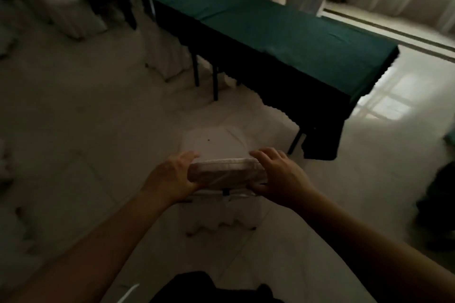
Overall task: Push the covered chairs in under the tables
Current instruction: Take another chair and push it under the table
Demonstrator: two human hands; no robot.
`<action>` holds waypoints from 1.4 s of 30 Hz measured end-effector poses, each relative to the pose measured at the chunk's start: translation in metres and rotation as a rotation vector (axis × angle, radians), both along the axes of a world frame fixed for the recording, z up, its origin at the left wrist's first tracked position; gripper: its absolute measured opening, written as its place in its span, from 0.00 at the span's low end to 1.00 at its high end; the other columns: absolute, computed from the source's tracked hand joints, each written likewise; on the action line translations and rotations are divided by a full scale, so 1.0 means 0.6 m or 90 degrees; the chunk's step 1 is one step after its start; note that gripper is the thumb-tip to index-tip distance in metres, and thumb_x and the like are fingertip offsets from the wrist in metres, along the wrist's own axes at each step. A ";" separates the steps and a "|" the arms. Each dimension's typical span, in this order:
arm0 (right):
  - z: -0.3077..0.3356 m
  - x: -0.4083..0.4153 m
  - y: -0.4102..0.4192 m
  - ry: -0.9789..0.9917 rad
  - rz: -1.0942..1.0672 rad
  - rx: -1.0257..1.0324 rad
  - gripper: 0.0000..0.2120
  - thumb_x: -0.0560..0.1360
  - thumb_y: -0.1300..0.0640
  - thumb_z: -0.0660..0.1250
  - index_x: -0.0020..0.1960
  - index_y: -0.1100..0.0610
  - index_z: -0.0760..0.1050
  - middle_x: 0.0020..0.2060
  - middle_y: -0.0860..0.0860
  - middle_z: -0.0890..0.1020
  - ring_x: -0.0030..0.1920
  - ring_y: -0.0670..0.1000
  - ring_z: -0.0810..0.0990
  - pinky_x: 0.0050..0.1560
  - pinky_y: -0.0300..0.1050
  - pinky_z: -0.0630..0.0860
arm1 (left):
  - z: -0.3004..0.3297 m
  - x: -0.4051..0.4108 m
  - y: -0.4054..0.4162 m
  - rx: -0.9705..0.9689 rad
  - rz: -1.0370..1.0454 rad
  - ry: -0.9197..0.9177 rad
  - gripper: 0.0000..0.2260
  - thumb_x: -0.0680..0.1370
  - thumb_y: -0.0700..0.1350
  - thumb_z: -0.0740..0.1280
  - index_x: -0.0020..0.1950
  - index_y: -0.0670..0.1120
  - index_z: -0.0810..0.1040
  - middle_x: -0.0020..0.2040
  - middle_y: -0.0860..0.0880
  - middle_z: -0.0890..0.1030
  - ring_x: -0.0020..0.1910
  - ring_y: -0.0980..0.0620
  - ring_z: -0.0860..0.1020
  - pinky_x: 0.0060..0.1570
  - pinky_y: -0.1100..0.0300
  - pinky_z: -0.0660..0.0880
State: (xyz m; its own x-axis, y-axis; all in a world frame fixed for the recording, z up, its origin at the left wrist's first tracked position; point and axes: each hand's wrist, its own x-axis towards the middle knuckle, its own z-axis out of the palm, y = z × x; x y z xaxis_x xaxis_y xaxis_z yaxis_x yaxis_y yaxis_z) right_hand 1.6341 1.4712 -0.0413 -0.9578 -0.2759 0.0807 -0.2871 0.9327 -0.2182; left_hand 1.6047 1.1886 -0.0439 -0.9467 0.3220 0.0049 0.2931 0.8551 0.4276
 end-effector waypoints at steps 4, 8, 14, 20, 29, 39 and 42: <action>-0.023 -0.019 0.027 -0.027 0.066 -0.006 0.34 0.64 0.32 0.61 0.67 0.44 0.62 0.59 0.49 0.74 0.55 0.54 0.74 0.46 0.53 0.78 | -0.007 0.020 0.007 -0.087 0.040 -0.028 0.26 0.67 0.62 0.71 0.61 0.53 0.72 0.55 0.51 0.77 0.51 0.46 0.77 0.45 0.53 0.75; -0.047 -0.038 0.038 -0.037 0.099 0.006 0.26 0.67 0.39 0.65 0.61 0.45 0.64 0.49 0.49 0.76 0.46 0.55 0.77 0.37 0.50 0.76 | -0.019 0.013 0.009 -0.114 0.065 -0.013 0.20 0.71 0.54 0.70 0.61 0.52 0.74 0.56 0.48 0.79 0.51 0.44 0.78 0.43 0.56 0.72; -0.077 -0.055 0.046 -0.050 0.086 0.019 0.27 0.63 0.51 0.75 0.57 0.46 0.65 0.42 0.48 0.74 0.38 0.53 0.75 0.31 0.47 0.72 | -0.031 -0.007 -0.004 -0.139 0.059 -0.002 0.11 0.69 0.54 0.70 0.49 0.54 0.77 0.48 0.48 0.82 0.45 0.44 0.80 0.35 0.58 0.66; -0.091 -0.067 0.053 -0.063 0.045 0.026 0.27 0.63 0.48 0.75 0.57 0.42 0.64 0.43 0.44 0.72 0.38 0.48 0.68 0.33 0.51 0.76 | -0.035 -0.035 -0.016 -0.224 0.006 0.025 0.17 0.69 0.62 0.66 0.52 0.55 0.78 0.48 0.50 0.82 0.46 0.46 0.80 0.36 0.57 0.68; -0.086 -0.090 0.027 -0.015 -0.007 -0.002 0.21 0.67 0.50 0.72 0.56 0.43 0.66 0.41 0.44 0.70 0.38 0.48 0.69 0.33 0.44 0.70 | -0.027 -0.108 -0.042 -0.282 -0.089 0.061 0.16 0.68 0.60 0.63 0.50 0.54 0.77 0.46 0.50 0.82 0.43 0.46 0.80 0.33 0.57 0.65; -0.073 -0.138 -0.011 0.054 -0.108 -0.022 0.19 0.67 0.52 0.74 0.52 0.48 0.67 0.39 0.50 0.75 0.34 0.49 0.70 0.31 0.42 0.65 | 0.025 -0.254 -0.056 -0.317 -0.213 0.090 0.13 0.70 0.58 0.67 0.53 0.56 0.76 0.48 0.49 0.81 0.45 0.46 0.79 0.36 0.56 0.67; -0.065 -0.154 -0.012 0.059 -0.125 -0.049 0.20 0.66 0.52 0.75 0.53 0.50 0.68 0.39 0.52 0.75 0.34 0.52 0.72 0.32 0.43 0.66 | 0.047 -0.301 -0.042 -0.340 -0.252 0.105 0.12 0.71 0.57 0.67 0.53 0.56 0.76 0.49 0.49 0.81 0.45 0.46 0.78 0.37 0.56 0.68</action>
